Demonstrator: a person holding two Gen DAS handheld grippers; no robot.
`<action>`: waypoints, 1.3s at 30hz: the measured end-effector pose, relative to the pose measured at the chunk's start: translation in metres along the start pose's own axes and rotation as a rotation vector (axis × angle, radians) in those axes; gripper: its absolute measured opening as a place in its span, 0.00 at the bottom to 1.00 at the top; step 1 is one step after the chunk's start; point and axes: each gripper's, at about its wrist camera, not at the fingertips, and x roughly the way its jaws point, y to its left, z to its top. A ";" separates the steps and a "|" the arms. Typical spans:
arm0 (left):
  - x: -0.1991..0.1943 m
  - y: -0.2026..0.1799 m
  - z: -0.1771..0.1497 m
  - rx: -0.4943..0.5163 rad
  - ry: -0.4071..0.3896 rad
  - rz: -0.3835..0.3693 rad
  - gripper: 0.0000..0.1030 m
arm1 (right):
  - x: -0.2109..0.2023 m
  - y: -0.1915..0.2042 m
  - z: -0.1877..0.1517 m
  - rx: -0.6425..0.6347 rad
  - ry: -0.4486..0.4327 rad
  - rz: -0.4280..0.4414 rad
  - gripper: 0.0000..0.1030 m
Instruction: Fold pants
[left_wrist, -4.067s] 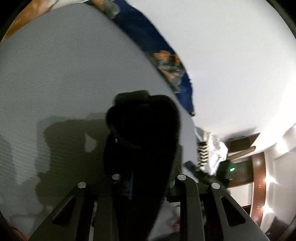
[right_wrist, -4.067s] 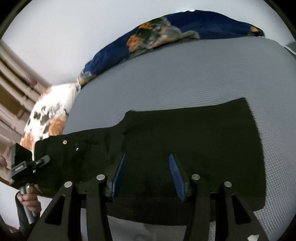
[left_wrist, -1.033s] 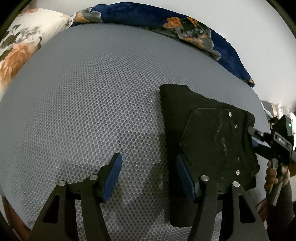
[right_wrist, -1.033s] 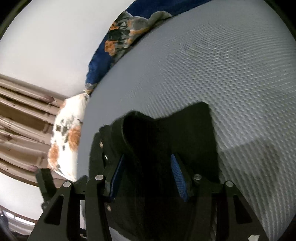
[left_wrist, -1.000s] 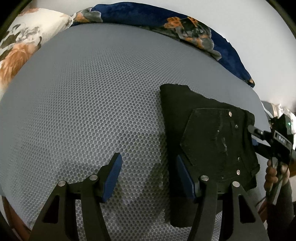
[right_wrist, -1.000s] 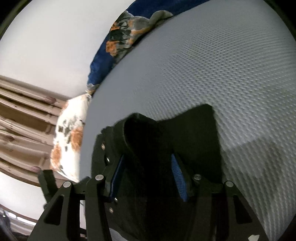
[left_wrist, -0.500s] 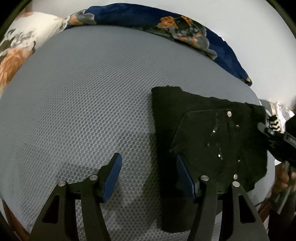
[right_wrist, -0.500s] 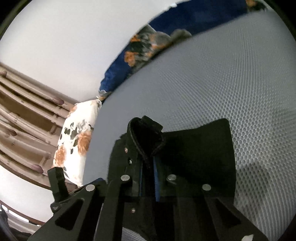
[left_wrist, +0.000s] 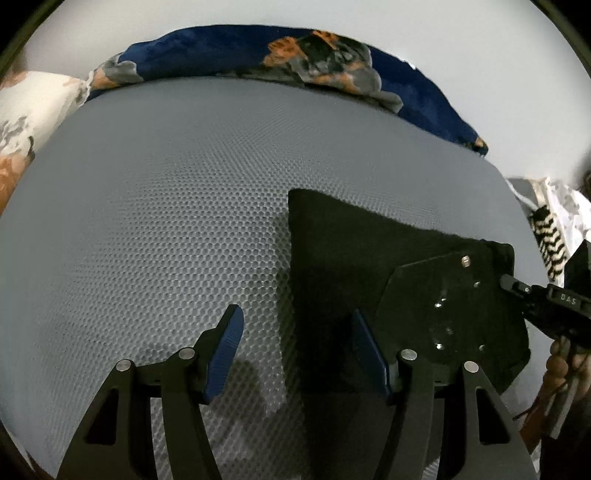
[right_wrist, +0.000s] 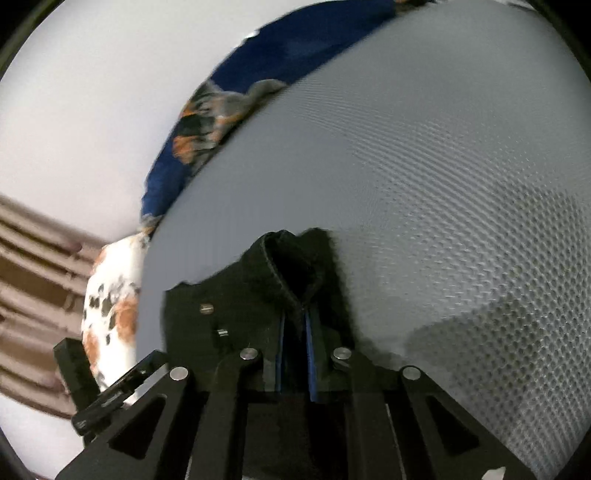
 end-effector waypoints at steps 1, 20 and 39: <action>0.003 0.000 -0.001 0.003 0.005 0.006 0.60 | 0.000 -0.001 -0.001 0.005 -0.001 0.005 0.09; 0.009 -0.006 -0.034 0.048 0.053 0.012 0.62 | -0.047 0.030 -0.053 -0.139 0.006 -0.113 0.24; -0.022 -0.009 -0.078 0.113 0.053 0.006 0.64 | -0.057 0.049 -0.086 -0.220 -0.017 -0.209 0.08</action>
